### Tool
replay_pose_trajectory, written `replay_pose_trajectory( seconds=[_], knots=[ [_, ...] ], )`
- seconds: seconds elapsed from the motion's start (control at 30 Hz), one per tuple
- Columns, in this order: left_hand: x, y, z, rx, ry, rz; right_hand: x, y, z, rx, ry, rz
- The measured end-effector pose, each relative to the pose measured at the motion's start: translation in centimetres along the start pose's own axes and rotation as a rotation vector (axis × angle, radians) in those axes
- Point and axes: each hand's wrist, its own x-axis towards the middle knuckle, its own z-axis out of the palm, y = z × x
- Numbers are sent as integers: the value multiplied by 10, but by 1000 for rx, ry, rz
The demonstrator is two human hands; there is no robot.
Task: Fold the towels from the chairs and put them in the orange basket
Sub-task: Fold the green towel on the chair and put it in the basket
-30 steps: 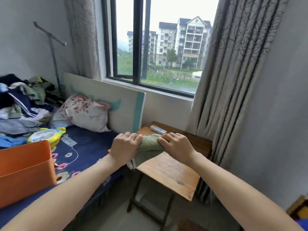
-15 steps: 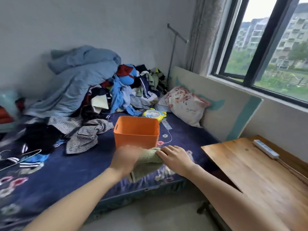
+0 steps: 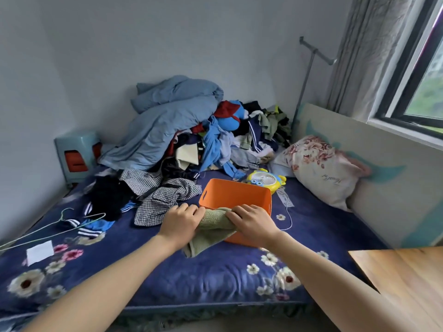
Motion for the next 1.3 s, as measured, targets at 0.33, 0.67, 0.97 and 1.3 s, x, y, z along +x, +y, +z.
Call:
replay_pose_trajectory(
  seconds=[0.33,0.67,0.97,1.3],
  knots=[
    [99,8,82,-30,-108,-77,2,111,89,82,5,-13],
    [123,-12,160,-62,-266,-87,7,140,167,201,-70,5],
    [191,-59,262,-159,-284,-23,40,197,245,171,-167,100],
    [246,-108,386,-279,-423,124,66,232,345,219,-407,275]
  ],
)
